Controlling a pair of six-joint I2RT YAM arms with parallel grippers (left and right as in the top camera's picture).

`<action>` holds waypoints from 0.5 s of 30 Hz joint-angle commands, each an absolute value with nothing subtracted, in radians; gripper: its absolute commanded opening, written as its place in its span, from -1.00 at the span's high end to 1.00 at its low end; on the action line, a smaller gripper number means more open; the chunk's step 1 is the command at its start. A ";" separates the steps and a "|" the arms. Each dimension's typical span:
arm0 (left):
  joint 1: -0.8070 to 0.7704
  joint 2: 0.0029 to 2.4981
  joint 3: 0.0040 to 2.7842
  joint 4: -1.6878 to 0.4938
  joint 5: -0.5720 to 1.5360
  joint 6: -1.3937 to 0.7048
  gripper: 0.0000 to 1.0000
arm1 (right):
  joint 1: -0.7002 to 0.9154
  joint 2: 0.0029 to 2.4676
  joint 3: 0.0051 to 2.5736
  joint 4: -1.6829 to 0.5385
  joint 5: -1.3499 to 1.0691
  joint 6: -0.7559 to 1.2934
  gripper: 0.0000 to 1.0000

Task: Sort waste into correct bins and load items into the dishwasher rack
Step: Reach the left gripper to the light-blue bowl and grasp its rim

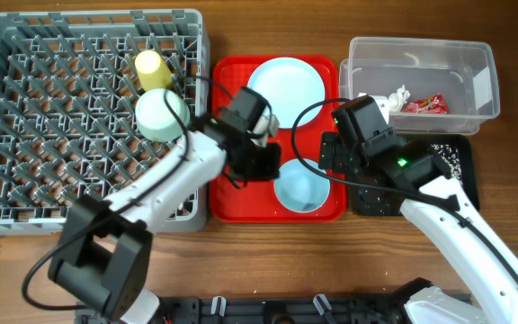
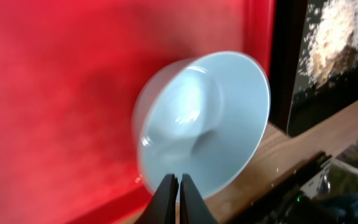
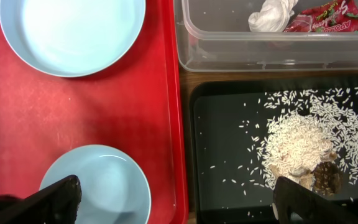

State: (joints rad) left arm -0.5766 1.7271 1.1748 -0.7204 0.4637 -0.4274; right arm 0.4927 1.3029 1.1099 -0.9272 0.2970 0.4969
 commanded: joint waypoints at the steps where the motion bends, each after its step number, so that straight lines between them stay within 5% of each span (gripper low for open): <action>1: -0.651 1.764 1.126 -0.645 0.509 -0.506 0.91 | 0.490 1.303 1.120 -0.928 0.320 0.498 -1.00; 15: -0.717 1.794 1.126 -0.580 0.200 -0.563 0.88 | 0.490 1.303 1.120 -0.928 0.320 0.498 -1.00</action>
